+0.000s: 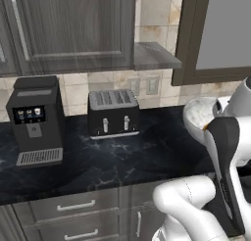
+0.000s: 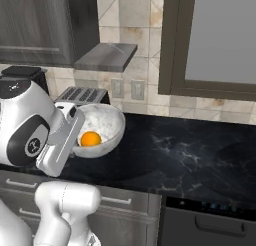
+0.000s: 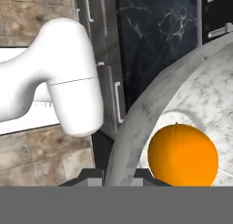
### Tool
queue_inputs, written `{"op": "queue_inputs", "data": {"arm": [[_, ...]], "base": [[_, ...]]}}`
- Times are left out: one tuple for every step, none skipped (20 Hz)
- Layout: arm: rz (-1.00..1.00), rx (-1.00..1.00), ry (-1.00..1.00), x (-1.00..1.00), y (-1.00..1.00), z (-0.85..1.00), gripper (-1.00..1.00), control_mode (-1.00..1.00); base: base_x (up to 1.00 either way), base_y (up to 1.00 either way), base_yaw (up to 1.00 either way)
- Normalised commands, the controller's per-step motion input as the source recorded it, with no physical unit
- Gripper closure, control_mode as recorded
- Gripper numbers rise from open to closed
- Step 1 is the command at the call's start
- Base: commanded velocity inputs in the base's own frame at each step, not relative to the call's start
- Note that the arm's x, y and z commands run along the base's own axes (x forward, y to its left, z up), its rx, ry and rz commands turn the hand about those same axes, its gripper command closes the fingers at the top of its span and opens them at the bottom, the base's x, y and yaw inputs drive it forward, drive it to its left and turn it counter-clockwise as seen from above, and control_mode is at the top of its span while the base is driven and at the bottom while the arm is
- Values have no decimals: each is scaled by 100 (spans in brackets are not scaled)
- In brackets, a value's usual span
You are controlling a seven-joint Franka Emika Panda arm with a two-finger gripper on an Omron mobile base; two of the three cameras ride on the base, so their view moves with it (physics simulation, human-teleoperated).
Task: Pick the orange from the cabinet and place it in the bowl. Then pick the bowl and place it in the sink. Then turn on the sink facuet.
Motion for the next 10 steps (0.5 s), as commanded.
{"op": "queue_inputs", "data": {"arm": [[0,0,0,0,0,0,100,100],[0,0,0,0,0,0,100,100],[0,0,0,0,0,0,100,100],[0,0,0,0,0,0,100,100],[0,0,0,0,0,0,100,100],[0,0,0,0,0,0,100,100],[0,0,0,0,0,0,100,100],[0,0,0,0,0,0,100,100],[0,0,0,0,0,0,100,100],[0,0,0,0,0,0,100,100]], "base": [[-62,-39,0],[-54,-39,0],[-53,-40,0],[-52,-43,0],[-51,-48,0],[-40,-46,0],[-32,-53,0],[-29,-63,0],[-24,-74,0],[-16,-85,0]]}}
